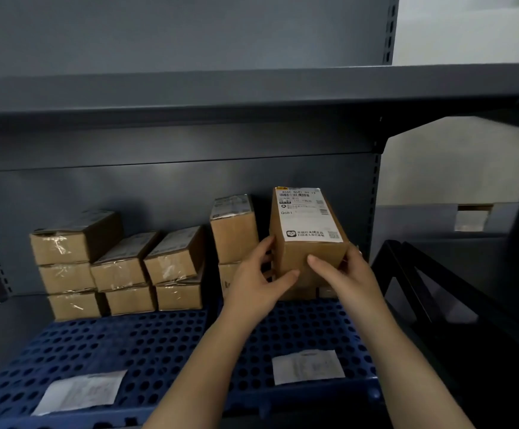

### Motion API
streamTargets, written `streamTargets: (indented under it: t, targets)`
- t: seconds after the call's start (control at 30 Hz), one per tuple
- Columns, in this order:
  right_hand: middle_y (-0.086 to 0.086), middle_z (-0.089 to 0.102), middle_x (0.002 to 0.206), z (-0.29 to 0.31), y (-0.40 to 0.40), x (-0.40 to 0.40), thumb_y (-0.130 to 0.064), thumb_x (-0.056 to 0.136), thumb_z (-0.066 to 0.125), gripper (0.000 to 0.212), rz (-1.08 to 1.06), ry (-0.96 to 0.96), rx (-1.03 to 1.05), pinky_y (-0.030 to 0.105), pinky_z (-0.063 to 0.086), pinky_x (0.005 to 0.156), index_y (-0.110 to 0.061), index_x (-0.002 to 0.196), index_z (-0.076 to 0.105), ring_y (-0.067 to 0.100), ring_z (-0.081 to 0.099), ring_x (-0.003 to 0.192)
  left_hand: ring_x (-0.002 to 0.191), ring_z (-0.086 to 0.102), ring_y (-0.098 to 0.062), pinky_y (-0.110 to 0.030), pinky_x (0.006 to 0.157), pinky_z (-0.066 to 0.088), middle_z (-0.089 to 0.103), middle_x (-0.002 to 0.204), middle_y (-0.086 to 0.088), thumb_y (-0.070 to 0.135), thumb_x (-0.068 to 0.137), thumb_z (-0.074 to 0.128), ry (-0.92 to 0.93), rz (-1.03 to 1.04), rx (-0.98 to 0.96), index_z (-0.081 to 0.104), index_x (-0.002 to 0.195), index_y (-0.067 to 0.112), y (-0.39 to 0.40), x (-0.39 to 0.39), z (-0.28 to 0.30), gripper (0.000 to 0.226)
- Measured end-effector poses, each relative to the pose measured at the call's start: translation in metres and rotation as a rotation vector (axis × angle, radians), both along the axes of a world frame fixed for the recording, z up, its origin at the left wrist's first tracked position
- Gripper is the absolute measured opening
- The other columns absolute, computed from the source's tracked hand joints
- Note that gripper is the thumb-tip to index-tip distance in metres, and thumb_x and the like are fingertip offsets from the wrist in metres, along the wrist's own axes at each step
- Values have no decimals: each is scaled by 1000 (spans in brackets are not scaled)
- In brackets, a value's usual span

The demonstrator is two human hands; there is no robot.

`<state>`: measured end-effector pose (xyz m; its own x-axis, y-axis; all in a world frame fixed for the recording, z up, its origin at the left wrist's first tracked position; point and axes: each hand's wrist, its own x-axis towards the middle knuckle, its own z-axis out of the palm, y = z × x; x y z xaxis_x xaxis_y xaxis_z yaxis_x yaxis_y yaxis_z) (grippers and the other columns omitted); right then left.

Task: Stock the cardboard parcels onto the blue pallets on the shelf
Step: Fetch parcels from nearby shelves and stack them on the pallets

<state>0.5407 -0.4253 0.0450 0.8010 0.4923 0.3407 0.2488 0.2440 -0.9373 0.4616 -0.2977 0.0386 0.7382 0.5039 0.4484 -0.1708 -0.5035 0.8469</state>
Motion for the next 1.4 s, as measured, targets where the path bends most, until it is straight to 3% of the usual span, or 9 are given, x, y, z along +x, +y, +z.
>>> streamTargets:
  t: [0.13, 0.23, 0.33, 0.57, 0.7, 1.0, 1.2, 1.4]
  targets:
    - [-11, 61, 115, -5, 14, 27, -22, 79, 72, 47, -38, -64, -126, 31, 49, 92, -33, 119, 49, 8, 57, 107, 110, 46, -2, -6, 74, 43, 53, 130, 6, 23, 81, 70, 54, 84, 83, 38, 142, 19, 9, 19, 2, 69]
    - [-6, 58, 118, -9, 25, 41, -21, 80, 71, 51, -28, -94, -206, 25, 46, 85, -26, 125, 48, 9, 55, 104, 104, 49, -2, 1, 67, 42, 57, 127, 2, 24, 81, 70, 70, 170, 132, 43, 139, 17, 14, 29, 0, 64]
    - [-4, 55, 117, -12, 35, 52, -21, 82, 70, 53, -47, -141, -283, 21, 43, 80, -21, 129, 46, 9, 51, 101, 97, 50, 0, 6, 65, 38, 59, 117, 7, 22, 82, 69, 64, 227, 162, 47, 134, 19, 17, 35, -3, 58]
    - [3, 53, 126, -6, 55, 72, -27, 85, 67, 51, -94, -227, -392, 27, 42, 88, -17, 130, 45, 18, 51, 115, 73, 52, 4, 1, 64, 41, 60, 91, 4, 12, 82, 68, 53, 382, 215, 57, 123, 14, 28, 44, -3, 42]
    - [3, 55, 121, -6, 62, 78, -25, 86, 65, 43, -85, -241, -409, 26, 42, 85, -16, 124, 47, 13, 50, 105, 72, 52, 4, -2, 60, 41, 57, 85, 9, 12, 83, 67, 64, 428, 235, 57, 122, 16, 30, 47, -2, 41]
    - [5, 53, 121, -4, 73, 86, -21, 89, 61, 39, -144, -307, -466, 24, 38, 81, -11, 124, 45, 19, 51, 111, 91, 56, -2, -1, 64, 43, 60, 121, 2, 11, 84, 64, 58, 377, 215, 48, 132, 14, 24, 56, -6, 51]
    - [7, 52, 123, -4, 79, 85, -19, 88, 62, 42, -188, -345, -495, 24, 39, 82, -10, 125, 42, 20, 50, 112, 105, 53, -7, -10, 82, 42, 52, 131, -5, 4, 91, 50, 101, 349, 252, 37, 141, 13, 24, 53, -6, 53]
    - [10, 49, 128, -4, 85, 81, -18, 85, 66, 57, -239, -406, -508, 29, 44, 88, -8, 132, 35, 24, 50, 117, 109, 55, -16, -16, 88, 44, 47, 135, -8, 7, 92, 51, 172, 317, 262, 29, 145, 15, 29, 51, -8, 58]
